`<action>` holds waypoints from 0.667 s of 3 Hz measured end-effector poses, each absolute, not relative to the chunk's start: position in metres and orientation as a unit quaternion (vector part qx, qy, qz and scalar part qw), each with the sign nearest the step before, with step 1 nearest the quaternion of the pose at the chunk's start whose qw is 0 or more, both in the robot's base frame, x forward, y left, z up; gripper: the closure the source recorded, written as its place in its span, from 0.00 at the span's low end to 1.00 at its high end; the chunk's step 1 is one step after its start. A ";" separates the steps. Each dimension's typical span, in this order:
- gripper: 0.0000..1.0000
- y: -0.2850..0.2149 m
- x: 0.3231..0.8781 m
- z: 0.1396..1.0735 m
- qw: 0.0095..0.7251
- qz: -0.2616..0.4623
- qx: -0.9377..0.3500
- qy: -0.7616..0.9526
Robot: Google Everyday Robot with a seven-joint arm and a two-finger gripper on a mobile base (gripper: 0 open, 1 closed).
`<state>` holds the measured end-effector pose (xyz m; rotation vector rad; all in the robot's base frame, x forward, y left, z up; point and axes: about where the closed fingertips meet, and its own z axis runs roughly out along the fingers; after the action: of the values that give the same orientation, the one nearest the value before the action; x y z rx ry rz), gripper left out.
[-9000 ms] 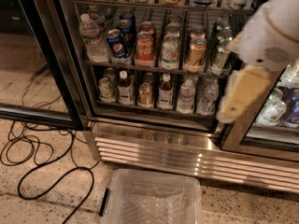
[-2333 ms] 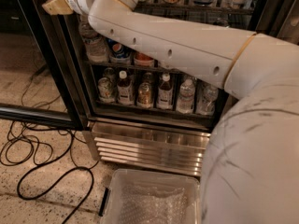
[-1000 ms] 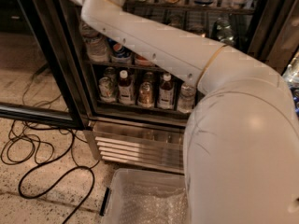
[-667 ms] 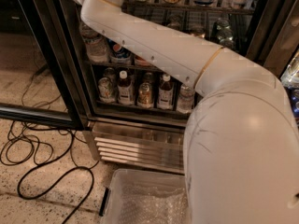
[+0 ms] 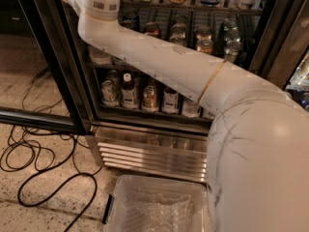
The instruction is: Pick coke can from top shelf of fridge
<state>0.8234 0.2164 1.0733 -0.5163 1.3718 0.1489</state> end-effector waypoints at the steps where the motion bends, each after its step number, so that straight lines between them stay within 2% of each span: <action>1: 0.20 0.201 0.809 1.068 0.753 0.021 -0.225 0.618; 2: 0.21 0.190 0.801 1.069 0.767 -0.016 -0.220 0.603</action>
Offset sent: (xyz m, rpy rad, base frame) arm -0.0327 -0.0413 -0.0039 -0.0729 -0.1594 -0.2003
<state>0.8014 0.1896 1.0687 -0.4777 1.3092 -0.0349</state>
